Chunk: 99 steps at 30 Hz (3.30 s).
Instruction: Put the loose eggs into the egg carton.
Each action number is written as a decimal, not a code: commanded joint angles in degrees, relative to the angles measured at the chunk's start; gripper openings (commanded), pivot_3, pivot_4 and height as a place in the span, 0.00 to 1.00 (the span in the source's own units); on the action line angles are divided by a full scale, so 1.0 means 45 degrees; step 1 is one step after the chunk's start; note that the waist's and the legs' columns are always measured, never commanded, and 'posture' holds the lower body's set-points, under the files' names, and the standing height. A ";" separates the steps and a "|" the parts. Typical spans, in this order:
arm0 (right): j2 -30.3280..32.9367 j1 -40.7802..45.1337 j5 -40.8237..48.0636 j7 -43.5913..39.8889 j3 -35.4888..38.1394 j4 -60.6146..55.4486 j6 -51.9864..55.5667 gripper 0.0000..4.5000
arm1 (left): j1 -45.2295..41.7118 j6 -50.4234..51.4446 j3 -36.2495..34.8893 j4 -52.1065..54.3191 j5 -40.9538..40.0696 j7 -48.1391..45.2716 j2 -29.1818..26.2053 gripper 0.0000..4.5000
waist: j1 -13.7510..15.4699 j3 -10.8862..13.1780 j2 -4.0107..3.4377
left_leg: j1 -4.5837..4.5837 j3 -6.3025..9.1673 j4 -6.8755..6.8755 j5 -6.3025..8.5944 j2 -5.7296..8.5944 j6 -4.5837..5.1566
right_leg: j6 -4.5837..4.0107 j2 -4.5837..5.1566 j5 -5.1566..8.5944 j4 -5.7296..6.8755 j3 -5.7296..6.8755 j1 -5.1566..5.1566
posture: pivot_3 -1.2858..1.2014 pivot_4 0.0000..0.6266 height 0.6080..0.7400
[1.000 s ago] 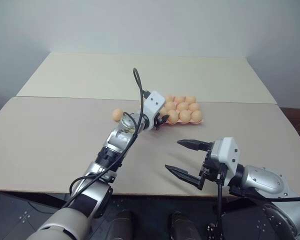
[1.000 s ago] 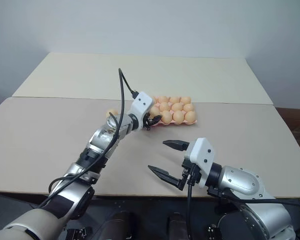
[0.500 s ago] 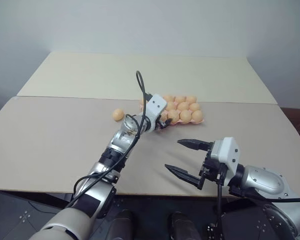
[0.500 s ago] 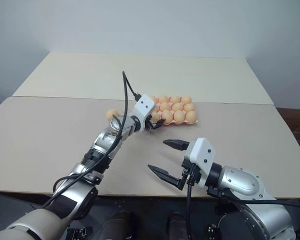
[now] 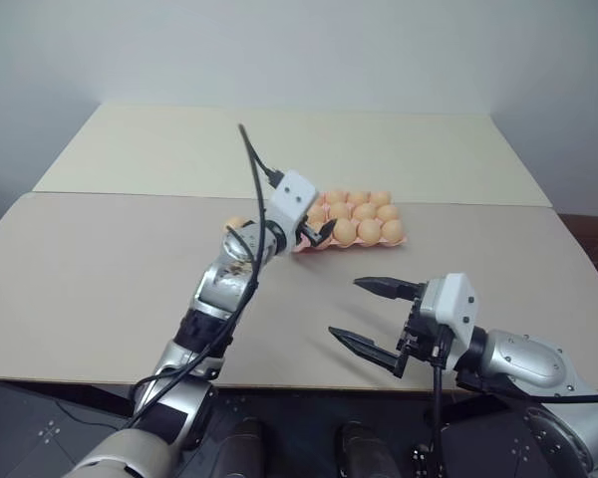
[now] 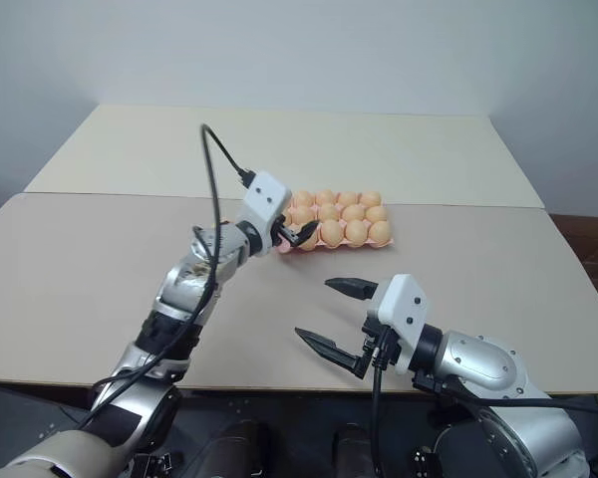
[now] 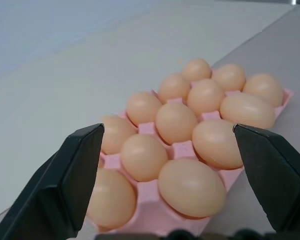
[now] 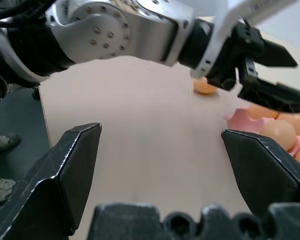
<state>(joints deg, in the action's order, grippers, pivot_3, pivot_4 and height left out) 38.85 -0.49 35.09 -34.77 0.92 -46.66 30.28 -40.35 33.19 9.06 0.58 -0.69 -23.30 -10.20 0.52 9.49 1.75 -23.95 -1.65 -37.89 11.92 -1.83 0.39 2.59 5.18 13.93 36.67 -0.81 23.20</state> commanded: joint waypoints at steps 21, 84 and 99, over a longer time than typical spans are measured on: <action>-0.0923 0.0725 0.0511 0.3297 0.0499 -0.1085 0.2467 1.00 | 0.3337 0.3813 -0.2838 0.5235 -0.1910 0.0756 -0.1298 1.00 | -0.0058 -0.0001 -0.0001 | 0.0014 0.0010 -0.0004 0.0000 -0.0006 0.0000 | -0.0003 -0.0005 -0.0001 0.0009 -0.0003 -0.0004 | 0.52 0.24 1.00; 0.0033 0.3825 0.1728 0.4101 0.0295 -0.1900 0.6878 1.00 | -0.1215 -0.0754 0.0589 -0.3283 -0.0033 -0.1481 -0.1271 0.37 | -0.0152 0.0003 0.0006 | -0.0051 0.0018 -0.0018 -0.0001 0.0001 0.0002 | -0.0001 0.0002 -0.0010 0.0014 0.0020 0.0035 | 0.52 0.24 1.00; -0.0253 0.4273 0.1439 0.4638 -0.0030 -0.1655 0.6737 1.00 | -0.1476 -0.1106 0.0500 -0.4203 0.0058 -0.1758 -0.0886 0.53 | -0.0145 0.0004 0.0006 | -0.0055 0.0019 -0.0018 -0.0001 0.0000 0.0002 | -0.0001 0.0002 -0.0010 0.0014 0.0023 0.0039 | 0.52 0.24 1.00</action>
<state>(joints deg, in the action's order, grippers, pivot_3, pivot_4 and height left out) 37.96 17.75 42.03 -14.37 0.41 -53.21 61.89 -45.10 28.83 12.11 -19.06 0.08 -30.90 -14.56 -0.14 9.51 1.78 -24.20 -1.57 -37.97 11.92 -1.83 0.40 2.59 5.19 13.89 36.73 -0.70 23.38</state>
